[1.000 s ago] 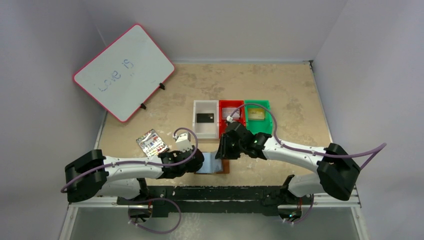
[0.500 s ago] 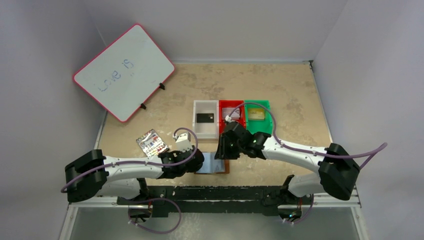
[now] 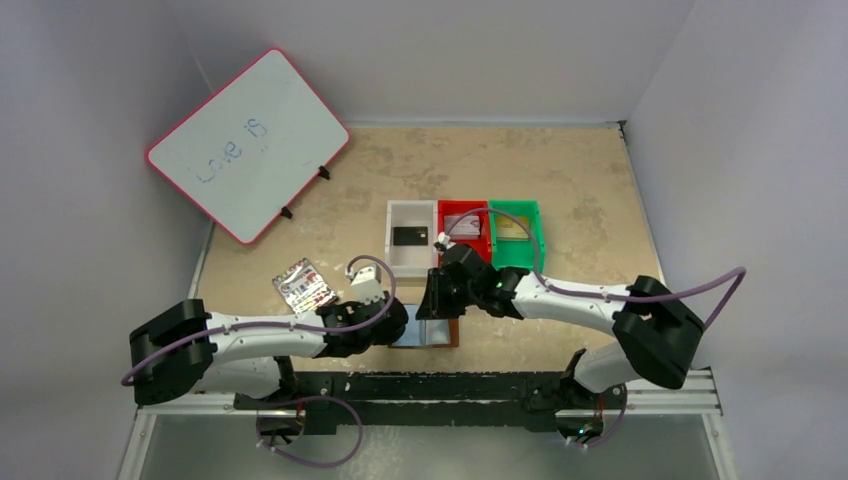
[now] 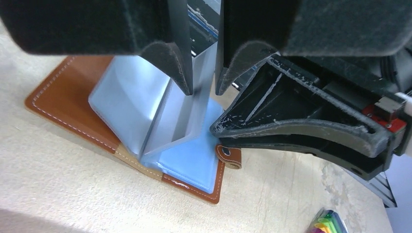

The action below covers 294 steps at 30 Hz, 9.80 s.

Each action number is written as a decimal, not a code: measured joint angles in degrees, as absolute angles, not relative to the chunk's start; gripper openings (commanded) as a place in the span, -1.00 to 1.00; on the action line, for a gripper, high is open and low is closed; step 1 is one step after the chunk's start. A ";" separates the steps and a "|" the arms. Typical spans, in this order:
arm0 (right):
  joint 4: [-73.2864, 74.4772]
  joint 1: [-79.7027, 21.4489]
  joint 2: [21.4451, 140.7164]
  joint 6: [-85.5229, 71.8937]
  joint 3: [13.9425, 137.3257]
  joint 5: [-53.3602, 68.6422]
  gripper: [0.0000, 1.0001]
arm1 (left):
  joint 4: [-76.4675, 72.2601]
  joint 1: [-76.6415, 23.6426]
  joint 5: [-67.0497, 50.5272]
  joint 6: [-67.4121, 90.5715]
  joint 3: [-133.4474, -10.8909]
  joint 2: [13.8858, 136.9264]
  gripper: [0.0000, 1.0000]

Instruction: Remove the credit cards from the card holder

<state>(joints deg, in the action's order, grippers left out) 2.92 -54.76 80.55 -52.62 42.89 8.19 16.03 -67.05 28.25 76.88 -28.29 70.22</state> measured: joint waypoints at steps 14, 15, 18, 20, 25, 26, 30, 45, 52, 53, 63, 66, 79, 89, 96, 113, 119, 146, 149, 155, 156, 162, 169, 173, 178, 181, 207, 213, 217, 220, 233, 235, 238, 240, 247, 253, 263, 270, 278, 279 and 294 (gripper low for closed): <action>-7.51 -54.76 84.95 -52.86 41.95 13.69 -0.18 | 20.16 -67.16 29.58 76.95 -28.29 68.10 -0.54; -7.84 -54.76 84.86 -52.84 41.93 13.76 -0.17 | 20.73 -67.16 29.89 76.99 -28.29 67.72 -0.53; -7.86 -54.83 84.01 -52.86 41.80 13.76 -0.16 | 22.22 -67.16 30.85 77.28 -28.29 66.54 -0.53; -7.70 -54.83 82.76 -52.90 41.54 12.99 -0.16 | 23.22 -67.16 31.66 77.45 -28.29 65.60 -0.52; -7.60 -54.85 79.07 -54.63 38.83 11.66 -0.26 | 25.04 -67.13 33.08 77.56 -28.29 63.16 -0.43; -7.81 -54.85 78.43 -55.33 37.80 11.42 -0.27 | 25.02 -67.13 33.23 77.49 -28.29 62.65 -0.42; -10.33 -54.85 77.52 -58.24 32.53 11.07 -0.31 | 23.57 -67.16 33.15 76.71 -28.29 61.71 -0.35; -32.10 -54.85 86.24 -66.63 22.76 13.30 -0.38 | 18.37 -67.13 28.29 72.18 -31.07 72.88 -0.45; -36.97 -54.50 88.86 -68.66 22.28 13.65 -0.70 | 18.55 -67.13 28.56 70.94 -31.42 73.89 -0.56; -37.54 -54.37 89.03 -69.01 22.02 13.69 -0.83 | 18.52 -67.13 28.62 70.85 -31.46 74.02 -0.57; -47.51 -53.60 89.84 -72.71 17.30 14.55 -1.00 | 18.04 -67.13 29.17 71.29 -31.68 74.78 -0.60; -48.88 -53.43 89.84 -73.41 16.32 14.61 -1.00 | 18.02 -67.16 29.52 71.50 -31.86 75.26 -0.61; -44.36 -52.66 83.81 -73.25 14.02 13.96 -0.93 | 17.76 -67.26 30.74 72.25 -33.78 77.97 -0.63; -37.12 -52.07 78.46 -72.23 14.00 13.02 -0.83 | 17.80 -67.26 30.92 72.36 -33.82 77.97 -0.63; -34.46 -51.29 76.60 -71.81 13.85 12.93 -0.60 | 17.85 -67.26 30.94 72.36 -33.87 77.97 -0.63; -40.66 -50.33 82.87 -73.65 14.39 11.38 -0.91 | 19.00 -67.26 30.50 72.36 -33.85 77.10 -0.62; -41.34 -50.28 81.34 -74.39 14.39 10.02 -1.00 | 21.32 -67.46 30.83 72.40 -32.84 73.91 -0.48; -40.23 -50.22 82.56 -72.40 15.53 10.09 -1.00 | 8.29 -65.91 22.70 69.71 -32.23 75.79 -0.57; -40.12 -50.22 82.50 -72.40 15.51 10.04 -1.00 | 7.18 -65.63 22.35 71.31 -32.01 77.56 -0.58; -39.64 -50.22 82.17 -72.44 15.53 10.15 -0.95 | 6.15 -65.63 22.83 73.60 -30.70 76.86 -0.61; -39.68 -50.19 82.13 -72.47 15.53 10.24 -0.93 | 5.91 -65.63 22.92 73.93 -30.46 76.73 -0.62; -40.21 -50.17 82.21 -73.17 15.51 10.24 -0.69 | 5.63 -65.63 22.96 74.37 -30.24 76.69 -0.64; -42.54 -49.84 84.09 -74.46 15.44 10.28 -1.00 | 5.63 -65.63 23.00 74.37 -30.17 76.60 -0.66; -44.12 -49.76 83.81 -75.13 15.03 10.66 -1.00 | 6.09 -65.65 23.44 74.43 -30.09 76.25 -0.66; -42.13 -49.74 80.49 -75.44 13.85 9.96 -1.00 | 8.51 -65.65 24.71 74.56 -30.09 75.11 -0.66; -39.64 -49.65 76.86 -75.42 12.91 9.63 -1.00 | 9.32 -65.65 25.41 74.76 -30.09 74.85 -0.66; -28.91 -49.47 62.76 -69.97 11.09 7.01 -1.00 | 12.32 -65.65 26.41 74.37 -30.09 71.46 -0.25; -30.20 -49.47 58.19 -65.76 10.52 6.79 -1.00 | 12.78 -65.65 27.55 74.35 -30.11 69.12 0.08; -27.73 -49.47 52.93 -62.04 10.55 5.61 -1.00 | 14.57 -65.65 28.40 73.87 -30.11 67.83 0.18; -24.58 -49.47 47.86 -59.57 10.59 3.84 -1.00 | 15.86 -65.65 29.54 73.80 -30.11 65.84 0.20; -8.62 -49.47 27.94 -45.32 14.31 -8.69 -1.00 | 21.74 -65.65 34.41 74.59 -30.55 63.81 0.40; -7.29 -49.47 27.40 -41.80 15.64 -9.96 -1.00 | 21.74 -65.65 34.87 74.85 -30.55 62.83 0.46; -5.85 -49.47 27.49 -37.71 17.19 -11.09 -1.00 | 23.29 -65.65 36.18 75.40 -31.05 62.43 0.49; -5.39 -49.47 27.99 -35.48 18.02 -11.38 -1.00 | 25.98 -65.65 37.89 75.83 -32.10 62.43 0.51; -3.77 -49.47 30.00 -29.76 20.47 -12.56 -1.00 | 37.01 -65.34 46.65 77.06 -37.58 61.04 0.53; -3.14 -49.47 29.41 -27.59 20.56 -12.49 -1.00 | 45.63 -63.02 52.58 75.13 -44.07 61.32 0.56; 1.30 -49.47 28.88 -27.94 23.68 -18.00 -1.00 | 46.63 -46.17 49.34 59.79 -51.09 58.48 0.57; 2.59 -49.47 39.48 -20.58 31.40 -21.56 -1.00 | 46.85 -42.37 48.07 52.80 -51.09 55.24 0.57; 0.97 -46.44 53.98 -7.25 37.85 -20.49 -1.00 | 44.62 -42.37 52.47 48.56 -48.25 46.52 0.57; 0.71 -45.50 55.53 -5.48 38.52 -19.97 -1.00 | 44.07 -42.37 52.97 48.23 -47.03 45.43 0.57; -2.07 -40.73 72.73 20.29 48.90 -12.40 -1.00 | 40.88 -42.37 56.31 43.75 -43.24 42.94 0.57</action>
<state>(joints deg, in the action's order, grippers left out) -2.07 -40.73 72.73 20.29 48.90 -12.40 40.88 -42.37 56.31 43.75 -43.24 42.94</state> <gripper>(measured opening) 0.005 0.781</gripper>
